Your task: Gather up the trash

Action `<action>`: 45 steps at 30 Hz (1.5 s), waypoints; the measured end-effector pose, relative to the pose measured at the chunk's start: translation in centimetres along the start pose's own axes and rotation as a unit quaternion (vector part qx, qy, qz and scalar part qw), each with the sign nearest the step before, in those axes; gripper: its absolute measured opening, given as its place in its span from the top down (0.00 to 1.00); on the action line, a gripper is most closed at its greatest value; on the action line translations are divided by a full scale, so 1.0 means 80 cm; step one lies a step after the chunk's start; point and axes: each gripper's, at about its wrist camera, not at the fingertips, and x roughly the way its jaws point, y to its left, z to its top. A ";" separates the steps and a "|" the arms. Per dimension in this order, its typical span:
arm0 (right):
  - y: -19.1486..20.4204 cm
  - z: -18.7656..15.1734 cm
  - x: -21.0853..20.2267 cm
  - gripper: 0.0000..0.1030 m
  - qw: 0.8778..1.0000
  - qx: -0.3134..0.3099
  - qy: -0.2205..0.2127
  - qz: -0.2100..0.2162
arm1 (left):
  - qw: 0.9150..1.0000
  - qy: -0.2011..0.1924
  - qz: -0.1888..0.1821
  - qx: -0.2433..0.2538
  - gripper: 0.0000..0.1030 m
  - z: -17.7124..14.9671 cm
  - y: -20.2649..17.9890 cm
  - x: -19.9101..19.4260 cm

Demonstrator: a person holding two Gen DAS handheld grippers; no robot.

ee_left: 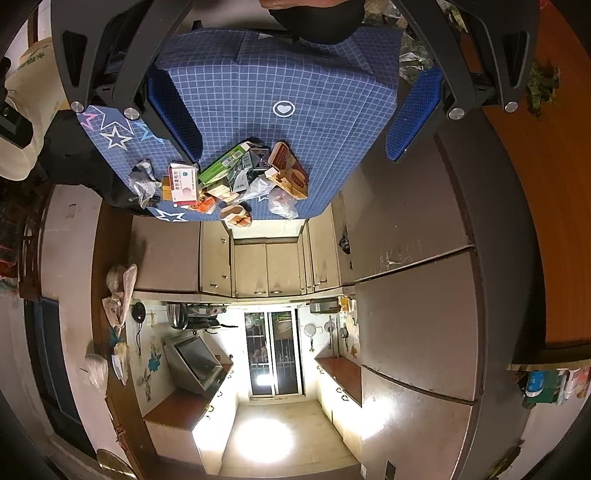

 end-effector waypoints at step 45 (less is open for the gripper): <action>-0.027 0.036 0.360 0.05 0.977 0.042 0.161 0.136 | 0.972 0.229 -0.020 -0.051 0.03 -0.058 0.072 0.333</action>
